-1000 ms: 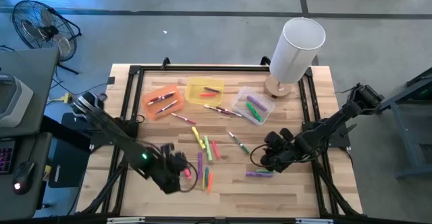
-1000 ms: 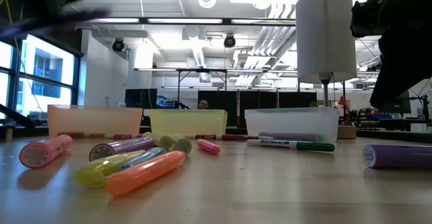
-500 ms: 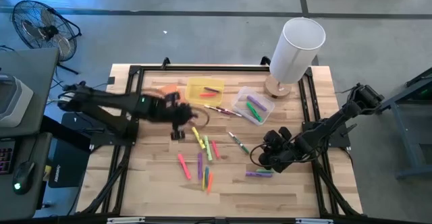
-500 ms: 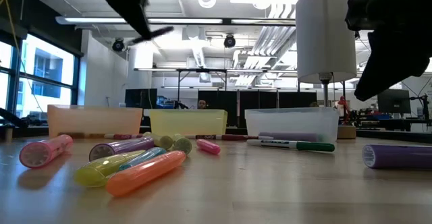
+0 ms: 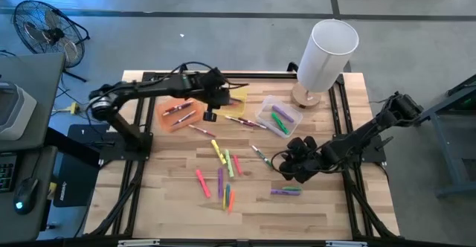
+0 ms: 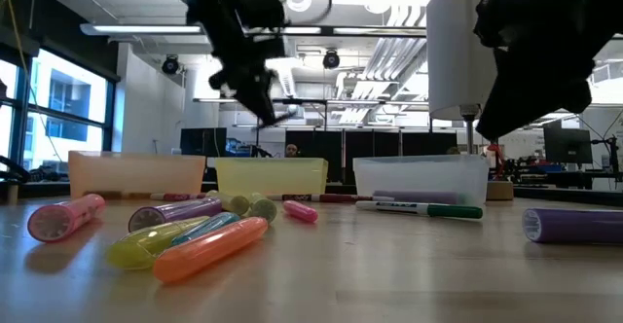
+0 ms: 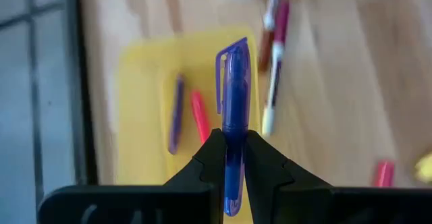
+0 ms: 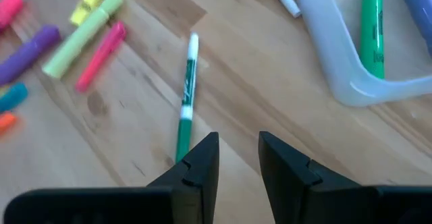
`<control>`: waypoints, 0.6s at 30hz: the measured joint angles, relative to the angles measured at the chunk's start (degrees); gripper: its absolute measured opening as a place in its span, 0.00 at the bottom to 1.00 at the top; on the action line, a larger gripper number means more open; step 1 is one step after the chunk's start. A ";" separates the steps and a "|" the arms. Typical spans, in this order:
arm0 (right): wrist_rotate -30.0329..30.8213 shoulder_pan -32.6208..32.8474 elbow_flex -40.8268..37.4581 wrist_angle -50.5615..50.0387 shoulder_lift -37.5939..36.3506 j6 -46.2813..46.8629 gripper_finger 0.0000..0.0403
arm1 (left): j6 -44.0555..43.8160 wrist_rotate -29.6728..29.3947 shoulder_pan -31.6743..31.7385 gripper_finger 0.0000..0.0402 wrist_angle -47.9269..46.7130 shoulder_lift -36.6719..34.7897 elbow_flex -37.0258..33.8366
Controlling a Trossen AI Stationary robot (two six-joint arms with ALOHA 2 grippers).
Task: Pick & Place Markers
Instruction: Put the purple pen into the yellow bin
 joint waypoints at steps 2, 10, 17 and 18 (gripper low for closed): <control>-0.01 -0.98 -0.02 1.23 0.00 0.00 0.23 | 2.32 0.00 1.25 0.06 0.35 2.41 -0.05; -0.03 -4.04 -0.01 3.78 0.00 0.00 0.23 | 6.17 -3.28 3.32 0.14 2.97 8.95 -0.05; -0.08 -5.59 0.00 3.83 0.00 0.00 0.23 | 5.46 -4.80 3.49 0.19 8.05 8.92 0.05; -0.10 -5.77 -0.02 3.83 0.00 0.00 0.23 | 4.98 -4.94 3.49 0.19 8.52 8.78 0.05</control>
